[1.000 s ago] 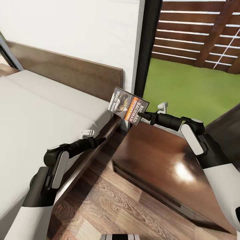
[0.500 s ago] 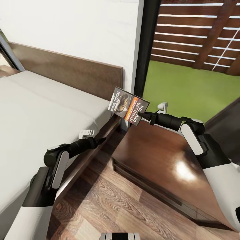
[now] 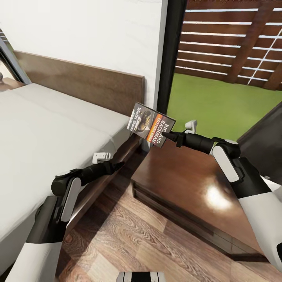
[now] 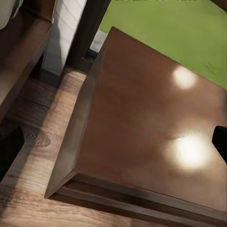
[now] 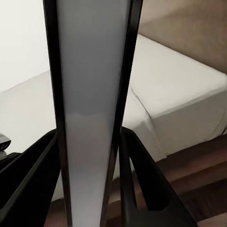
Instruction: In the bedroom, move the book from the bed onto either nightstand, and place the two sandals side by side next to the bed.
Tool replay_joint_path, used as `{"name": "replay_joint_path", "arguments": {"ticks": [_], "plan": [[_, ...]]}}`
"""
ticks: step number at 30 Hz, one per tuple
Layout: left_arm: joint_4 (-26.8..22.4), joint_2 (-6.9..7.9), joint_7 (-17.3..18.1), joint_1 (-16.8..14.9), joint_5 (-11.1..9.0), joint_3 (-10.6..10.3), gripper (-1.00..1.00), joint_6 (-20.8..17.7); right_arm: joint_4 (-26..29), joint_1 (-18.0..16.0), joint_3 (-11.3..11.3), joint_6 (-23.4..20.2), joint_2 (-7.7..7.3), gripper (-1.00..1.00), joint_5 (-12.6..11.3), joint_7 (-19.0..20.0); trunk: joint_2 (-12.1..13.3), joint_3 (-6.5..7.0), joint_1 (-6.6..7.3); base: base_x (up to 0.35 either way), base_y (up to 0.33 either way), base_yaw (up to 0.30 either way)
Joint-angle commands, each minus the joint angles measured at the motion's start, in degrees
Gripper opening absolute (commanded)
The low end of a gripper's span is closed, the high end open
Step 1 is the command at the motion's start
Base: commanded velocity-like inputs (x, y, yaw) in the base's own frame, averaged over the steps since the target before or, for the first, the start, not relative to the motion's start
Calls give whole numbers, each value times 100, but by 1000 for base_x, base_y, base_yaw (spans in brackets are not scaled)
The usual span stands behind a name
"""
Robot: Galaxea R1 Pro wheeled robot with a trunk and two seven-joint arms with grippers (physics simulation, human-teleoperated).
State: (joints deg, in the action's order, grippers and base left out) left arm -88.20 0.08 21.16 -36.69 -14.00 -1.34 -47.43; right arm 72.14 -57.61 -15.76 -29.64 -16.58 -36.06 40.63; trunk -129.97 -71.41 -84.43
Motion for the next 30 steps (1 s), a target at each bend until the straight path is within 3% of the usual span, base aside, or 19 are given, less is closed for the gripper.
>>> {"name": "replay_joint_path", "arguments": {"ticks": [1,30], "plan": [[-4,1,11,-4,-1,1,100,-29,2,-5,-6,-42,-6,-100,-59,-11,-43,-13,-22,-46,0,0],[-4,1,11,-3,-6,1,100,-29,2,-5,-6,-42,-5,-100,-59,-4,-1206,-263,-658,-16,0,0]]}}
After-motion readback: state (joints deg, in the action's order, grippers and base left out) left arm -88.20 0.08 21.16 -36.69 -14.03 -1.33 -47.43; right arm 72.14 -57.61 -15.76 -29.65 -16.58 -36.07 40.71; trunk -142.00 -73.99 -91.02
